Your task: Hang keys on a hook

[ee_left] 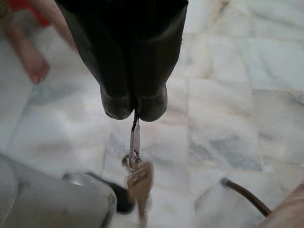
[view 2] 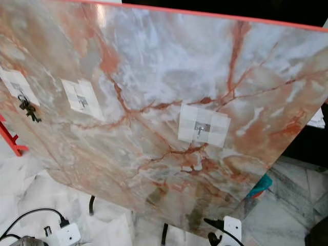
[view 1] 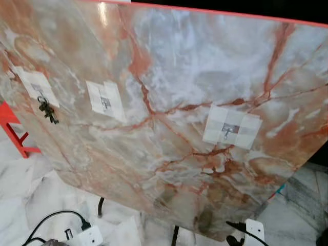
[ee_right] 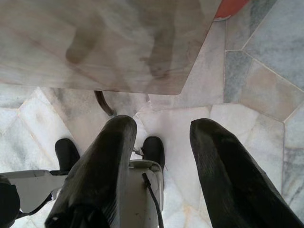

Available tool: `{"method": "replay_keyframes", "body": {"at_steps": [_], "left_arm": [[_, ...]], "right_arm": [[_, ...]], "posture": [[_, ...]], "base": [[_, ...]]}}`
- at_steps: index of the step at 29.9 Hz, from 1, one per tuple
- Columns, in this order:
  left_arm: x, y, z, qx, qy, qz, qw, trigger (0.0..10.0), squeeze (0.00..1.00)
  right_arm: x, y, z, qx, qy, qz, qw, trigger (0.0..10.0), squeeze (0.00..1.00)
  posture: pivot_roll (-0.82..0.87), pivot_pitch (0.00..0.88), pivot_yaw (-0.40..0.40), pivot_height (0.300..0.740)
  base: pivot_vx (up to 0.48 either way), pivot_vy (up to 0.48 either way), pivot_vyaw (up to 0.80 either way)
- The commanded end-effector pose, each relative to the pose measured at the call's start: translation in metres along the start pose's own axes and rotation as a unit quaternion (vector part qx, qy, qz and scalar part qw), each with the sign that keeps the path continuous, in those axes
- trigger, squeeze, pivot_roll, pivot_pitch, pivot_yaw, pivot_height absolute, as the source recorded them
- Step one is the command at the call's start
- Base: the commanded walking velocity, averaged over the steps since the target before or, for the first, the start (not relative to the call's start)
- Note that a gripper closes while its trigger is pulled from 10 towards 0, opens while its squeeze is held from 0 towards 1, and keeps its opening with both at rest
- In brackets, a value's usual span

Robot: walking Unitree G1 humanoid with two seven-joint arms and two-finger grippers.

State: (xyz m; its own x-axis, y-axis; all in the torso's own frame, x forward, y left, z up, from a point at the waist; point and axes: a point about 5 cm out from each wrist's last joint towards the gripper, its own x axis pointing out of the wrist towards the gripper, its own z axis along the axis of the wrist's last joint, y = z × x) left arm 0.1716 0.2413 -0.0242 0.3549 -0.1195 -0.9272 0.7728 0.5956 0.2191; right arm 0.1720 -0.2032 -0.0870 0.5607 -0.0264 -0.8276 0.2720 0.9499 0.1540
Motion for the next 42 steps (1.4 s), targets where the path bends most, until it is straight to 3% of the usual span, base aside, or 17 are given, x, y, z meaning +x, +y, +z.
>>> {"method": "replay_keyframes", "body": {"at_steps": [1,5,9,10,14,15,20,22,25,26,27,28,29,30,34,35,42], "left_arm": [[0.000,0.013,0.009,-0.024,-0.050,0.067,0.996,10.0,0.00],[-0.001,0.023,0.024,-0.093,-0.137,0.114,0.980,10.0,0.00],[-0.005,0.025,0.037,-0.122,-0.213,0.129,0.961,10.0,0.00],[-0.012,0.026,0.048,-0.144,-0.274,0.134,0.941,10.0,0.00],[-0.029,0.032,0.068,-0.184,-0.364,0.141,0.902,10.0,0.00],[-0.029,0.032,0.068,-0.184,-0.364,0.141,0.902,10.0,0.00],[-0.056,0.038,0.098,-0.190,-0.461,0.087,0.862,10.0,0.00],[-0.064,0.045,0.104,-0.184,-0.480,0.103,0.852,10.0,0.00],[-0.086,0.061,0.121,-0.199,-0.539,0.119,0.810,10.0,0.00],[-0.088,0.062,0.122,-0.201,-0.543,0.117,0.807,10.0,0.00],[-0.098,0.065,0.130,-0.232,-0.577,0.093,0.778,10.0,0.00],[-0.098,0.065,0.130,-0.232,-0.577,0.093,0.778,10.0,0.00],[-0.112,0.070,0.139,-0.258,-0.613,0.066,0.743,10.0,0.00],[-0.120,0.073,0.143,-0.270,-0.632,0.050,0.725,10.0,0.00],[-0.127,0.074,0.144,-0.279,-0.646,0.027,0.710,10.0,0.00],[-0.135,0.075,0.144,-0.291,-0.664,0.000,0.689,10.0,0.00],[-0.151,0.074,0.138,-0.323,-0.693,-0.082,0.639,10.0,0.00]], "right_arm": [[0.000,-0.001,-0.003,0.001,0.008,-0.002,1.000,10.0,0.00],[0.000,-0.001,-0.003,0.000,0.007,-0.003,1.000,10.0,0.00],[0.000,-0.001,-0.003,-0.001,0.007,-0.002,1.000,10.0,0.00],[0.000,-0.001,-0.003,0.000,0.006,-0.003,1.000,10.0,0.00],[-0.001,-0.002,-0.003,-0.002,0.006,-0.004,1.000,10.0,0.00],[-0.001,-0.002,-0.003,-0.002,0.006,-0.004,1.000,10.0,0.00],[-0.001,-0.002,-0.002,-0.008,0.006,-0.004,1.000,10.0,0.00],[-0.001,-0.002,-0.002,-0.008,0.006,-0.004,1.000,10.0,0.00],[-0.001,-0.002,-0.002,-0.009,0.005,-0.005,1.000,10.0,0.00],[-0.001,-0.002,-0.002,-0.009,0.005,-0.005,1.000,10.0,0.00],[0.000,-0.002,-0.002,-0.009,0.004,-0.005,1.000,10.0,0.00],[0.000,-0.002,-0.002,-0.009,0.004,-0.005,1.000,10.0,0.00],[0.000,-0.002,-0.002,-0.009,0.004,-0.006,1.000,10.0,0.00],[0.000,-0.002,-0.002,-0.009,0.003,-0.006,1.000,10.0,0.00],[0.000,-0.002,-0.002,-0.009,0.003,-0.006,1.000,10.0,0.00],[0.000,-0.002,-0.001,-0.012,0.003,-0.005,1.000,10.0,0.00],[-0.001,-0.002,-0.001,-0.014,0.002,-0.006,1.000,10.0,0.00]], "posture": [[0.13,0.073,-0.031,0.740],[0.13,0.069,-0.032,0.740],[0.13,0.069,-0.031,0.740],[0.13,0.070,-0.031,0.740],[0.13,0.069,-0.035,0.740],[0.13,0.069,-0.035,0.740],[0.14,0.068,-0.037,0.740],[0.14,0.068,-0.038,0.740],[0.14,0.066,-0.038,0.740],[0.14,0.067,-0.039,0.740],[0.14,0.067,-0.039,0.740],[0.14,0.067,-0.039,0.740],[0.14,0.066,-0.038,0.740],[0.14,0.066,-0.038,0.740],[0.14,0.065,-0.039,0.740],[0.14,0.066,-0.038,0.740],[0.14,0.068,-0.043,0.740]], "base": [[0.000,0.000,0.00],[0.000,0.000,0.00],[0.000,0.000,0.00],[0.000,0.000,0.00],[0.000,0.000,0.00],[0.000,0.000,0.00],[0.000,0.000,0.00],[0.000,0.000,0.00],[0.000,0.000,0.00],[0.000,0.000,0.00],[0.000,0.000,0.00],[0.000,0.000,0.00],[0.000,0.000,0.00],[0.000,0.000,0.00],[0.000,0.000,0.00],[0.000,0.000,0.00],[0.000,0.000,0.00]]}}
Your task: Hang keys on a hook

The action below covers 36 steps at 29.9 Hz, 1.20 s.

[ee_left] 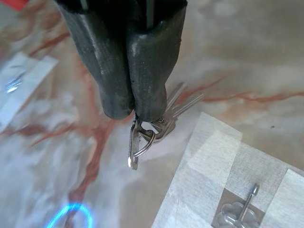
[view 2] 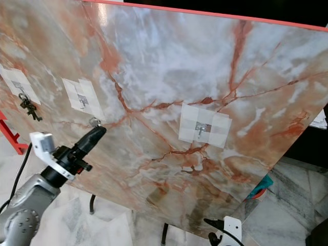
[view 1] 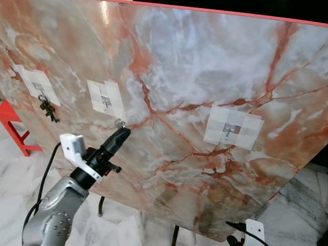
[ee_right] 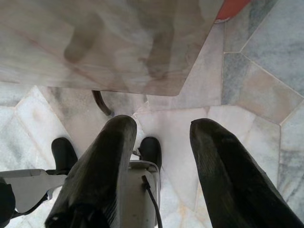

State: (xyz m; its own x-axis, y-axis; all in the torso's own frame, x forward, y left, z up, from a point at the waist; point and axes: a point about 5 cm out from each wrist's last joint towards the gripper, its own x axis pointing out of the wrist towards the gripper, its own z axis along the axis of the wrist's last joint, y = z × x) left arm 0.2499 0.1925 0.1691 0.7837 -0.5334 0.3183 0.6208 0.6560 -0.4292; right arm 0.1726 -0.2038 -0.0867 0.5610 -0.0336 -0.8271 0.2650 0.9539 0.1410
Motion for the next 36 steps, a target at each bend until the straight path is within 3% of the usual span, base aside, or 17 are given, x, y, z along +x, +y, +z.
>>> {"method": "replay_keyframes", "body": {"at_steps": [1,13,20,26,36], "left_arm": [[-0.003,-0.001,0.006,-0.011,-0.008,-0.007,1.000,10.0,0.00],[-0.007,0.006,0.009,0.002,0.010,0.019,1.000,10.0,0.00],[-0.006,0.021,0.015,0.019,-0.010,0.077,0.997,10.0,0.00],[-0.003,0.019,0.016,-0.010,-0.021,0.054,0.998,10.0,0.00],[0.002,0.027,0.018,-0.002,-0.030,0.074,0.997,10.0,0.00]], "right_arm": [[-0.001,-0.002,-0.002,-0.008,0.004,-0.003,1.000,10.0,0.00],[-0.001,-0.003,-0.002,-0.009,0.004,-0.002,1.000,10.0,0.00],[-0.001,-0.003,-0.002,-0.007,0.004,-0.004,1.000,10.0,0.00],[-0.001,-0.003,-0.002,-0.008,0.004,-0.004,1.000,10.0,0.00],[-0.001,-0.003,-0.003,-0.008,0.004,-0.005,1.000,10.0,0.00]], "posture": [[0.14,0.068,-0.044,0.740],[0.14,0.069,-0.047,0.740],[0.13,0.069,-0.044,0.740],[0.13,0.067,-0.043,0.740],[0.13,0.055,-0.039,0.740]], "base": [[0.000,0.000,0.00],[0.000,0.000,0.00],[0.000,0.000,0.00],[0.000,0.000,0.00],[0.000,0.000,0.00]]}}
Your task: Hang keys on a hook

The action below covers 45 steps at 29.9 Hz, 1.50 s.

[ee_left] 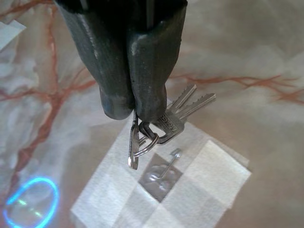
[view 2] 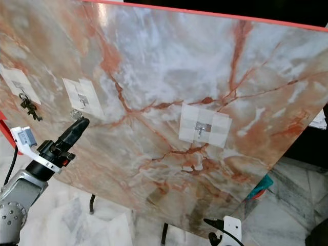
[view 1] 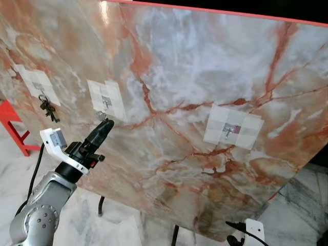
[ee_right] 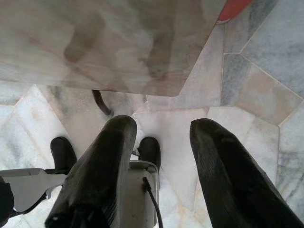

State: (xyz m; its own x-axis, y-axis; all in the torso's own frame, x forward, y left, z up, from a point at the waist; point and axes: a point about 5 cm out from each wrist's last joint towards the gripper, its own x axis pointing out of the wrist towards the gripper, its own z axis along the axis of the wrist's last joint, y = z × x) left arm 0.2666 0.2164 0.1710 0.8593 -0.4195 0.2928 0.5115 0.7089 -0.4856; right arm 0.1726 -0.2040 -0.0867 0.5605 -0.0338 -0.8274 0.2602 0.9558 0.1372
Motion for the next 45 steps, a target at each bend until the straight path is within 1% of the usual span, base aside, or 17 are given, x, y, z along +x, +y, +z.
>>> {"method": "replay_keyframes", "body": {"at_steps": [1,15,28,41,45], "left_arm": [[0.001,0.002,0.003,0.007,-0.009,0.008,1.000,10.0,0.00],[0.012,0.012,0.004,0.001,-0.019,0.030,0.999,10.0,0.00],[0.019,0.014,-0.002,-0.007,-0.013,0.030,0.999,10.0,0.00],[0.022,0.011,-0.002,-0.008,-0.006,0.019,1.000,10.0,0.00],[0.020,0.009,-0.002,-0.009,-0.005,0.012,1.000,10.0,0.00]], "right_arm": [[-0.001,-0.003,-0.003,-0.004,0.004,-0.004,1.000,10.0,0.00],[-0.001,-0.003,-0.003,-0.006,0.005,-0.005,1.000,10.0,0.00],[-0.001,-0.003,-0.003,-0.007,0.005,-0.005,1.000,10.0,0.00],[-0.001,-0.003,-0.003,-0.007,0.005,-0.004,1.000,10.0,0.00],[-0.001,-0.003,-0.003,-0.007,0.005,-0.004,1.000,10.0,0.00]], "posture": [[0.13,0.055,-0.039,0.740],[0.13,0.060,-0.043,0.740],[0.13,0.067,-0.044,0.740],[0.13,0.070,-0.042,0.740],[0.13,0.070,-0.043,0.740]], "base": [[0.000,0.000,0.00],[0.000,0.000,0.00],[0.000,0.000,0.00],[0.000,0.000,0.00],[0.000,0.000,0.00]]}}
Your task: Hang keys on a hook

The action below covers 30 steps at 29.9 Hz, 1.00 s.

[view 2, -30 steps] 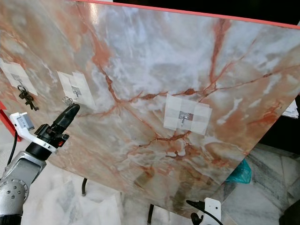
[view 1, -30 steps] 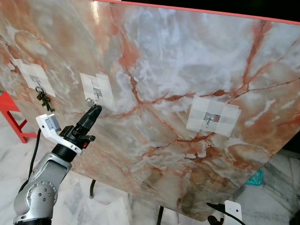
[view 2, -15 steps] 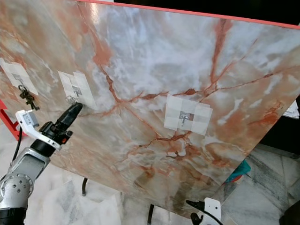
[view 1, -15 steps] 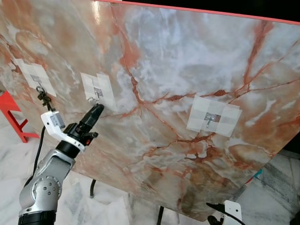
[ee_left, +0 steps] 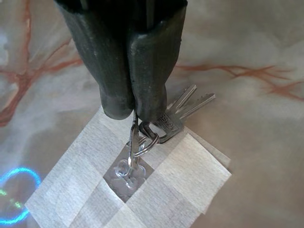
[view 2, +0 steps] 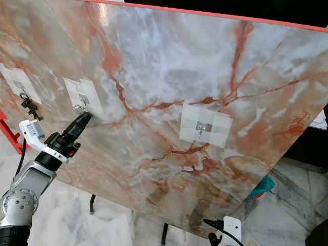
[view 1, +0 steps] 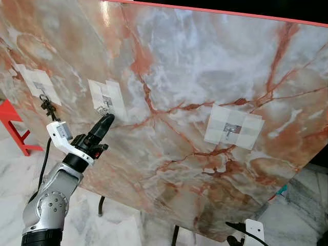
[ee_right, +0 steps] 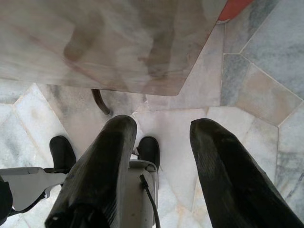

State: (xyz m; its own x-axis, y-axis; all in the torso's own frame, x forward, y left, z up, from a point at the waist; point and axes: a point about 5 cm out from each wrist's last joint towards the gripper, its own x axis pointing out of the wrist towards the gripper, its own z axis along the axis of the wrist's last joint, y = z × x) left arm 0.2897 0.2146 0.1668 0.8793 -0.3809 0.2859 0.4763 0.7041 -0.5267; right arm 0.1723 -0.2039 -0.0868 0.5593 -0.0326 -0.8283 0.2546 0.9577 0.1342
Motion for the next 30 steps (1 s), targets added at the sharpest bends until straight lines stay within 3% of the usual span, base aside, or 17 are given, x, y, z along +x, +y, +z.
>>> {"method": "replay_keyframes", "body": {"at_steps": [1,13,25,30], "left_arm": [[0.000,-0.004,0.003,0.009,0.004,-0.009,1.000,10.0,0.00],[-0.007,-0.011,0.002,0.005,0.018,-0.030,0.999,10.0,0.00],[-0.002,-0.011,0.001,0.008,0.024,-0.034,0.999,10.0,0.00],[-0.007,-0.009,-0.011,0.025,0.061,-0.025,0.998,10.0,0.00]], "right_arm": [[-0.001,-0.003,-0.002,-0.003,0.004,-0.005,1.000,10.0,0.00],[-0.001,-0.003,-0.002,-0.004,0.005,-0.003,1.000,10.0,0.00],[-0.001,-0.002,-0.002,-0.004,0.005,-0.003,1.000,10.0,0.00],[-0.001,-0.002,-0.002,-0.004,0.005,-0.003,1.000,10.0,0.00]], "posture": [[0.13,0.070,-0.043,0.740],[0.13,0.070,-0.044,0.740],[0.13,0.071,-0.042,0.740],[0.13,0.072,-0.043,0.740]], "base": [[0.000,0.000,0.00],[0.000,0.000,0.00],[0.000,0.000,0.00],[0.000,0.000,0.00]]}}
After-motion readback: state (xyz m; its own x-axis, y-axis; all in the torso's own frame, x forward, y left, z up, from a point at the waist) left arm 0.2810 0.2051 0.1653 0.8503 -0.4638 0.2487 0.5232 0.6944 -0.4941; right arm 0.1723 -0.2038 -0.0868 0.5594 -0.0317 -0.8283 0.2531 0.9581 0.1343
